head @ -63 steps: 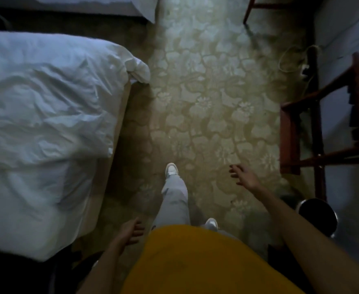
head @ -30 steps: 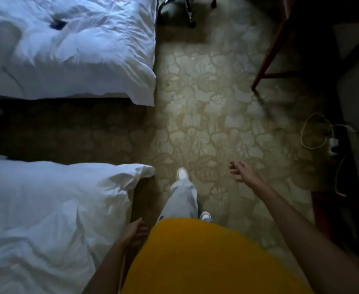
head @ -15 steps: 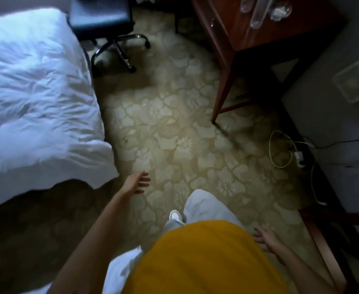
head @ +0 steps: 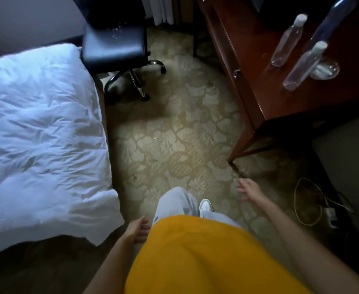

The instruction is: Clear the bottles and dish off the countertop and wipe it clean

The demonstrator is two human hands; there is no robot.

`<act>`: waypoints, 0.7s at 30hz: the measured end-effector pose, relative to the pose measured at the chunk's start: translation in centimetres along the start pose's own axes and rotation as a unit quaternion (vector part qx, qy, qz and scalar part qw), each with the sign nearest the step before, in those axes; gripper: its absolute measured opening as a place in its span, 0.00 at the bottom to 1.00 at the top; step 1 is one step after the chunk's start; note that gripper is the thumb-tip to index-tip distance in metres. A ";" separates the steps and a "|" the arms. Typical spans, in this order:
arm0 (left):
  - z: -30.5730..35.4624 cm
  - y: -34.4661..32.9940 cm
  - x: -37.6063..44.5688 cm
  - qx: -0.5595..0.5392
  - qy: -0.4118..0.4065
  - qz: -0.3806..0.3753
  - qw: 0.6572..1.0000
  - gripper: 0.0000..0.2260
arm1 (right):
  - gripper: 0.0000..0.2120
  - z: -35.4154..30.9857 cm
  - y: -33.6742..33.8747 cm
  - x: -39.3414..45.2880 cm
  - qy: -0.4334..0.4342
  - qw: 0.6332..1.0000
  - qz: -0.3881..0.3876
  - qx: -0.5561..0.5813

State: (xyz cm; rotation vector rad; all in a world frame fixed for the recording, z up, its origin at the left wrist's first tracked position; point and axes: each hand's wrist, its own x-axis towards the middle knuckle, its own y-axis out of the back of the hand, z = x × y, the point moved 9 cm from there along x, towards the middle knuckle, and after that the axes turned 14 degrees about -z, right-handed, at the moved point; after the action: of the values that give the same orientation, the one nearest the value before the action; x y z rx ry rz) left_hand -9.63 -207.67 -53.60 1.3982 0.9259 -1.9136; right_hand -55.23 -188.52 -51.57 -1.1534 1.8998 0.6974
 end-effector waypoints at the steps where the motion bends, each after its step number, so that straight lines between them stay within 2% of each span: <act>1: 1.5 0.7 0.5 0.006 0.006 0.015 1.000 0.17 | 0.14 -3.3 0.8 1.3 0.018 1.000 0.003 0.003; 4: 9.1 0.8 3.7 0.034 -0.001 0.000 0.999 0.14 | 0.14 -9.5 3.0 4.5 0.040 0.999 0.016 0.009; 5: 12.8 0.6 5.0 0.077 -0.002 0.002 0.997 0.14 | 0.14 -10.5 3.5 5.2 0.033 0.999 0.019 0.019; 9: 31.4 -2.5 10.2 0.222 -0.040 0.022 0.974 0.19 | 0.16 -10.0 6.0 7.4 -0.019 0.992 0.081 0.093; 12: 46.4 -9.1 10.5 0.308 -0.107 -0.026 0.945 0.19 | 0.16 -8.6 6.5 6.9 -0.056 0.973 0.139 0.177; 15: 59.4 -17.8 9.8 0.379 -0.177 -0.093 0.904 0.21 | 0.17 -10.3 7.8 5.9 -0.015 0.946 0.216 0.241; 18: 67.5 -27.9 8.7 0.428 -0.225 -0.159 0.861 0.30 | 0.19 -14.5 10.0 3.5 0.052 0.904 0.301 0.300; 21: 71.6 -38.6 7.4 0.460 -0.296 -0.224 0.807 0.25 | 0.26 -19.1 13.6 1.8 0.139 0.848 0.366 0.357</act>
State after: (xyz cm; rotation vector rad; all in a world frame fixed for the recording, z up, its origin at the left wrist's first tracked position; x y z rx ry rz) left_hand -81.49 -243.39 -38.57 0.8777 -0.0649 -3.1449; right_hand -74.44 -198.20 -42.15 -0.0249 2.5446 0.1257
